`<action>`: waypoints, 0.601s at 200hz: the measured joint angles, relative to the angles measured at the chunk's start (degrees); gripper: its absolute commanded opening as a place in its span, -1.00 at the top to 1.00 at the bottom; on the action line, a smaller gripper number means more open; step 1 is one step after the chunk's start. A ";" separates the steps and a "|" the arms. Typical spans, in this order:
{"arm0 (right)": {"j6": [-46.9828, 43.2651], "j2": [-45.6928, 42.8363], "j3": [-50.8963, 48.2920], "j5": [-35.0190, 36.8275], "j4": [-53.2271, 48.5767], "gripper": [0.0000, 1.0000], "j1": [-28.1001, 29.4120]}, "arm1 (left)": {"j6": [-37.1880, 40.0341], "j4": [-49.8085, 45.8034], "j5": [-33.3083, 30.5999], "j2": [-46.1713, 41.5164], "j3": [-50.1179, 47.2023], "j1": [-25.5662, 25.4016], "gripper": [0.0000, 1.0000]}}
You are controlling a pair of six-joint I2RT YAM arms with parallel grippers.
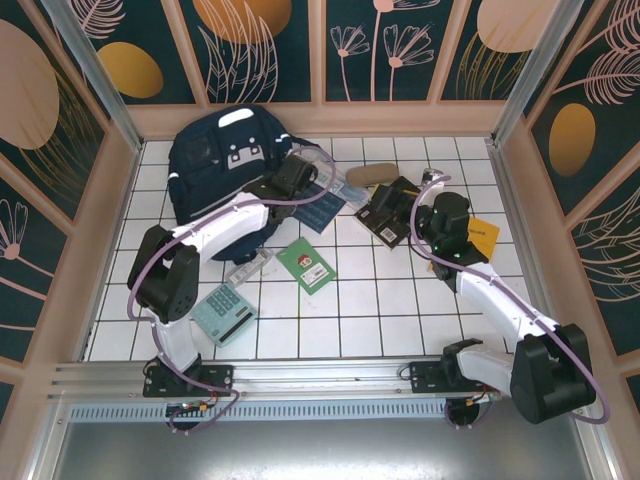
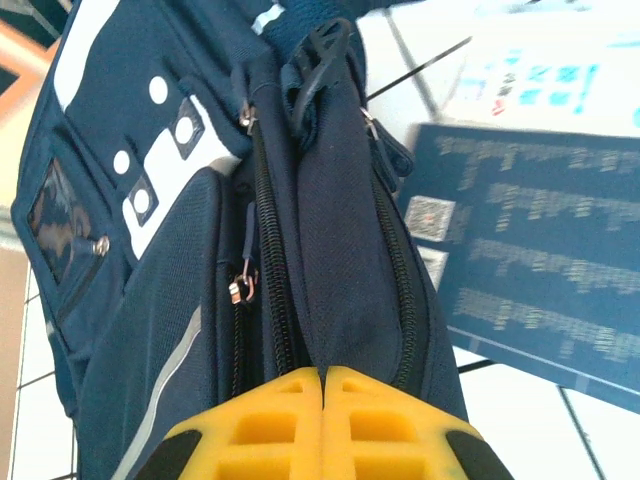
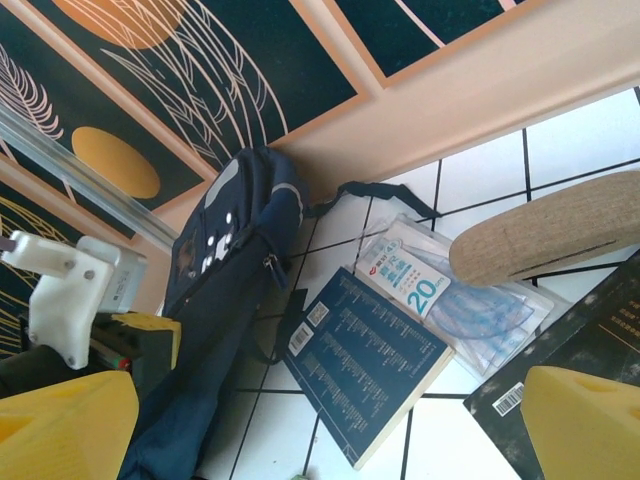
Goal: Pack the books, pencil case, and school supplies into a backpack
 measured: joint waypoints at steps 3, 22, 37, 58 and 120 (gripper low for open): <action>0.00 0.00 0.00 0.11 -0.09 -0.98 0.00 | 0.00 -0.22 0.00 0.00 0.26 -0.57 1.00; 0.02 0.09 0.00 0.66 -0.37 -0.98 0.00 | -0.42 -1.51 0.11 0.02 1.68 -4.31 1.00; 0.02 0.28 0.00 0.81 -0.61 -0.97 0.00 | -1.16 -1.60 0.50 0.02 2.01 -6.67 1.00; 0.04 1.11 0.00 0.81 -0.92 -0.96 0.02 | -2.62 -1.75 2.43 0.24 1.92 -8.79 1.00; 0.85 5.29 -0.63 1.11 0.90 -0.91 1.09 | -7.06 3.04 6.16 -0.52 -7.15 -9.01 0.18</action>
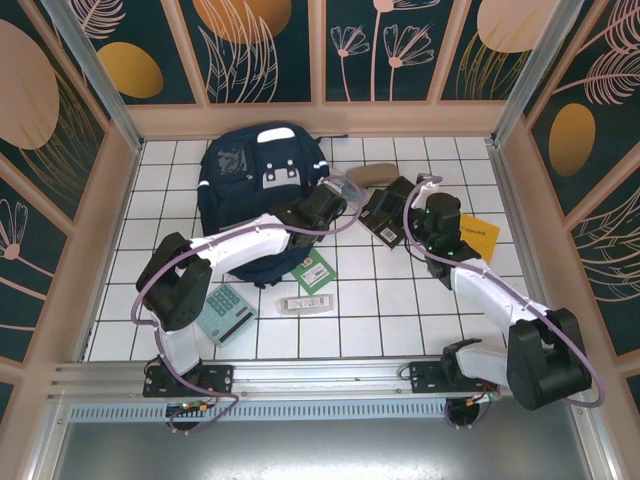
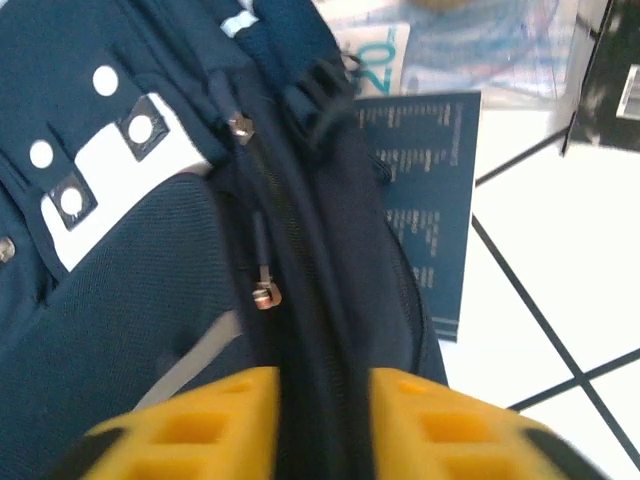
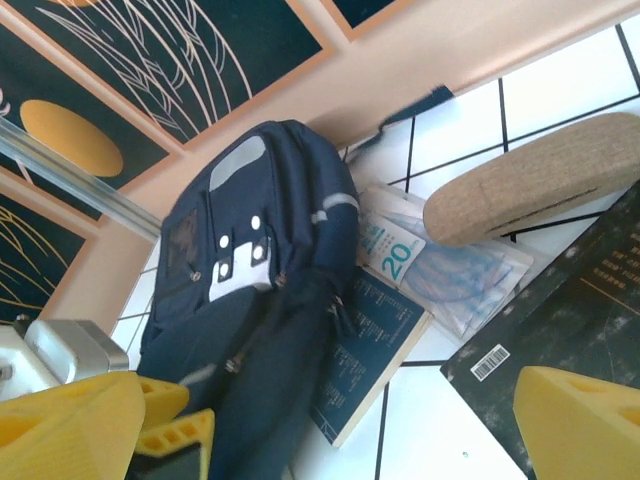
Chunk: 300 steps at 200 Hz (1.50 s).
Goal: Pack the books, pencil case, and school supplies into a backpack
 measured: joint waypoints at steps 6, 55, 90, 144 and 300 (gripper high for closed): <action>-0.02 1.05 0.11 -0.15 0.24 -0.91 0.26 | -0.20 0.24 0.02 -0.37 -0.94 0.02 0.06; -1.36 8.98 2.23 -0.35 0.17 -0.77 4.39 | -2.91 4.44 0.00 -6.47 -4.66 1.05 -0.01; -2.34 15.06 7.19 -0.83 0.15 -0.21 6.23 | -6.38 9.46 3.13 -11.02 -6.71 6.47 0.04; -3.87 27.19 19.04 -1.79 -2.67 -0.07 6.29 | -9.29 13.07 9.09 -10.71 -10.99 10.08 0.00; -3.48 27.61 15.72 -0.79 -2.89 -0.09 4.09 | -1.92 11.67 9.38 6.49 -2.99 2.51 0.17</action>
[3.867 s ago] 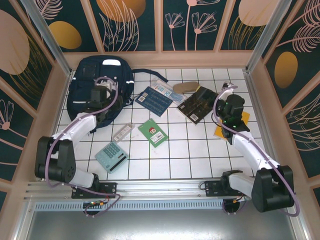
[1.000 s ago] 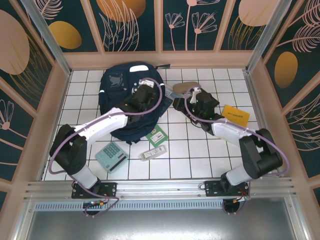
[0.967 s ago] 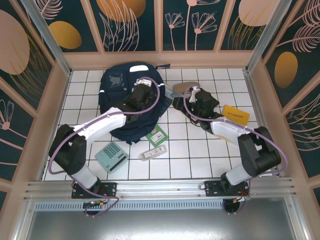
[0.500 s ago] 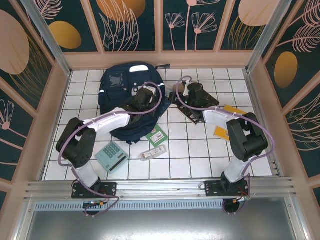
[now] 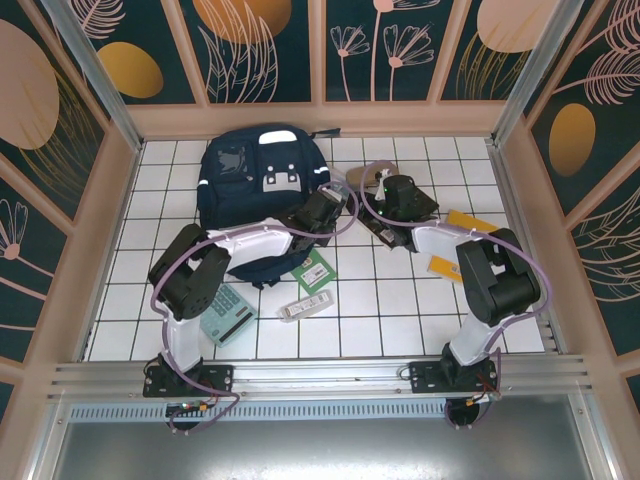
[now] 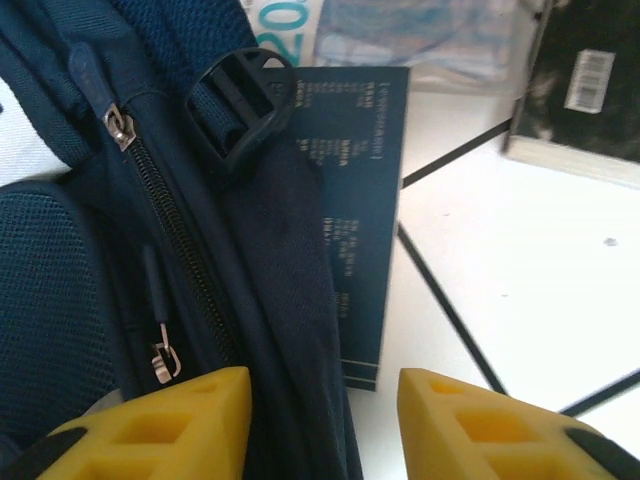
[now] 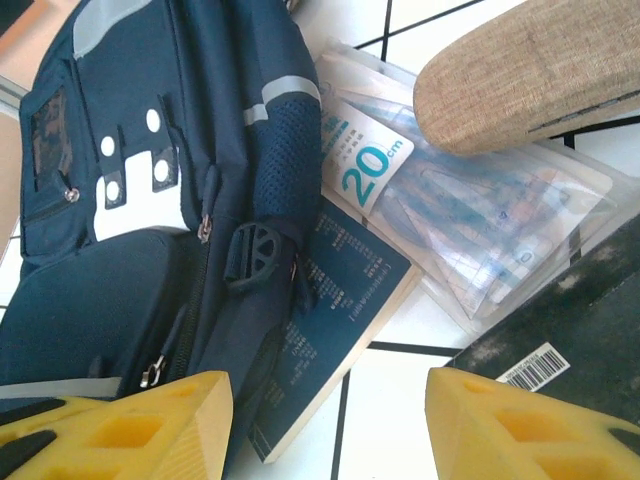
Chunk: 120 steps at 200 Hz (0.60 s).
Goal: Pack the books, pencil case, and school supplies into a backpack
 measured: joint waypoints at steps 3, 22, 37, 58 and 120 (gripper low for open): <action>0.00 -0.04 0.00 -0.02 0.13 -0.09 0.00 | 0.09 -0.09 -0.63 0.11 0.04 -0.09 0.17; 0.02 -0.35 0.00 -0.70 0.87 -0.09 0.00 | 0.94 -0.61 -3.80 0.31 0.11 -0.46 0.20; 0.04 -0.59 -0.20 -1.18 1.55 -0.09 0.00 | 1.60 -0.76 -5.38 0.37 0.11 -0.52 0.48; 0.37 -1.81 -2.36 -1.97 4.52 -0.15 0.02 | 1.79 -0.90 -7.28 0.39 0.02 -0.52 1.00; -2.01 -3.96 -6.75 -3.72 13.38 -0.26 1.92 | 2.01 -0.55 -10.58 -3.87 -3.21 -0.63 1.00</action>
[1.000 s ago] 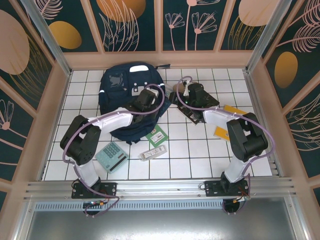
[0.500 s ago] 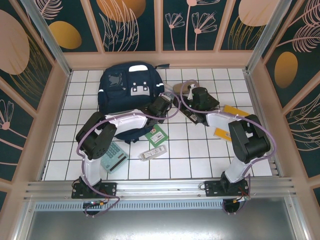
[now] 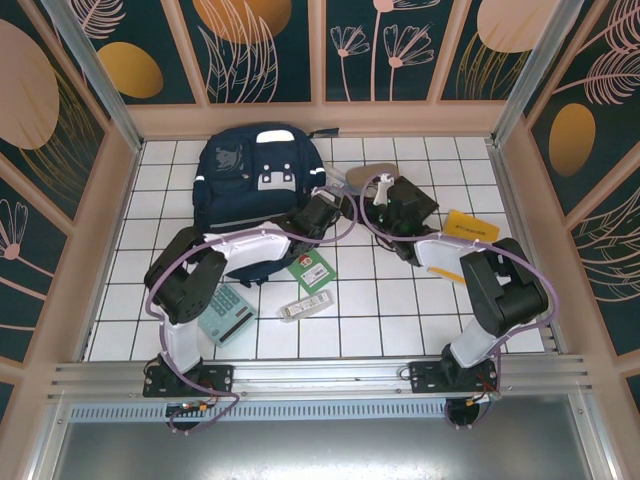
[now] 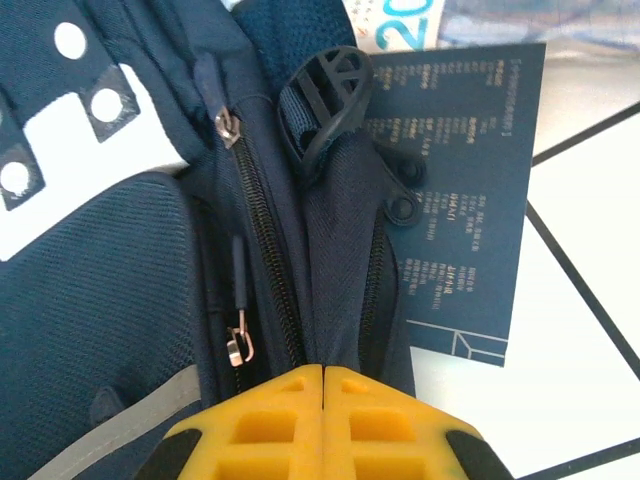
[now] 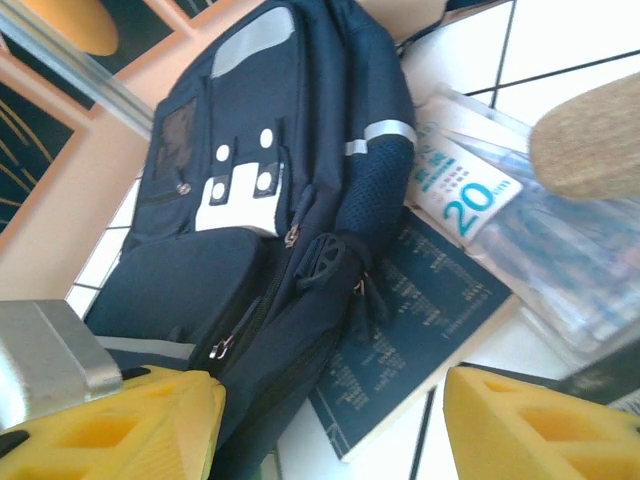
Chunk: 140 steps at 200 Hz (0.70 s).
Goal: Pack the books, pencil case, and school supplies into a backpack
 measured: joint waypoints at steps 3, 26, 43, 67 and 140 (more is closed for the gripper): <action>-0.13 0.02 0.13 -0.04 0.00 -0.26 0.02 | 0.00 -0.02 -0.04 -0.42 -0.13 0.00 1.00; -1.27 0.52 1.46 -0.66 0.31 -0.25 0.02 | 0.02 -0.44 -0.61 -4.55 -0.70 0.07 1.00; -2.23 1.92 2.19 -2.10 1.22 -0.05 0.02 | 0.17 -0.48 -0.87 -7.39 -1.25 0.17 1.00; -3.98 5.33 3.76 -4.52 1.42 0.04 0.26 | 0.24 -1.49 -1.42 -10.49 -2.05 0.39 1.00; -5.27 14.84 6.36 -12.52 6.64 0.30 2.51 | 0.17 -3.06 -1.36 -11.30 -2.67 0.39 1.00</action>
